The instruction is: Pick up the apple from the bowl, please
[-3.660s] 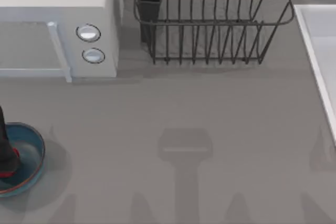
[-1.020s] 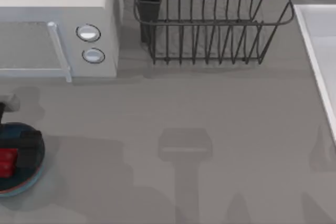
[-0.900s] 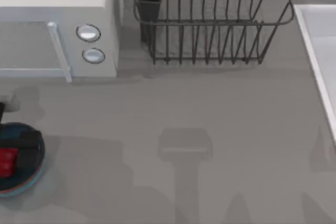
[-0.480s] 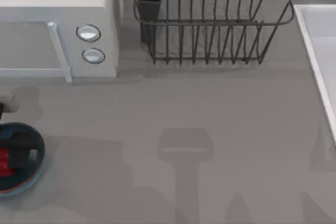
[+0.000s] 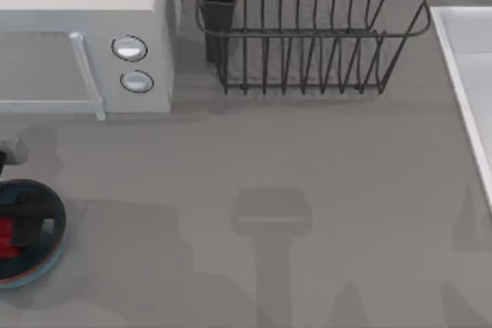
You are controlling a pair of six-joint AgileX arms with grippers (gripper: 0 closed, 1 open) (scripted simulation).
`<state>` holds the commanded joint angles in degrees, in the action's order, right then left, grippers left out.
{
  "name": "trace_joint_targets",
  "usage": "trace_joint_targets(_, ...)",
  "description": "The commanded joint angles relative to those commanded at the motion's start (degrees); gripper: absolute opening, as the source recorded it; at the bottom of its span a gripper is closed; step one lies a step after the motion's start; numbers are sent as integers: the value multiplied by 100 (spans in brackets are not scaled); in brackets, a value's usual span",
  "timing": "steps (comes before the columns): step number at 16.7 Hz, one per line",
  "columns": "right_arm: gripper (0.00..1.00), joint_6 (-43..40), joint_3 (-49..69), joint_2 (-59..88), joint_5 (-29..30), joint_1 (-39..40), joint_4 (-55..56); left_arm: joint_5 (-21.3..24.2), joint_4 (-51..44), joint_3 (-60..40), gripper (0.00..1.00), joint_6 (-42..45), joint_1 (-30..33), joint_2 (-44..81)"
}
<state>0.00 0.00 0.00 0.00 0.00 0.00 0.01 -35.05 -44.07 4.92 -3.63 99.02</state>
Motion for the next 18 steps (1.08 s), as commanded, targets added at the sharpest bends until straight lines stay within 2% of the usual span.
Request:
trace_joint_targets(4, 100, 0, 0, 0, 0, 0, 0, 0, 0, 0, 0, 0, 0, 0)
trace_joint_targets(5, 100, 0, 0, 0, 0, 0, 0, -165, -397, -249, 0, -7, 27, -525)
trace_joint_targets(10, 100, 0, 0, 0, 0, 0, 0, -167, -1044, -892, 0, -13, 34, -473)
trace_joint_targets(13, 100, 0, 0, 0, 0, 0, 0, -170, -2154, -1956, 0, -25, 47, -465)
trace_joint_targets(18, 100, 0, 0, 0, 0, 0, 0, -172, -4513, -4074, 0, -57, 77, -596)
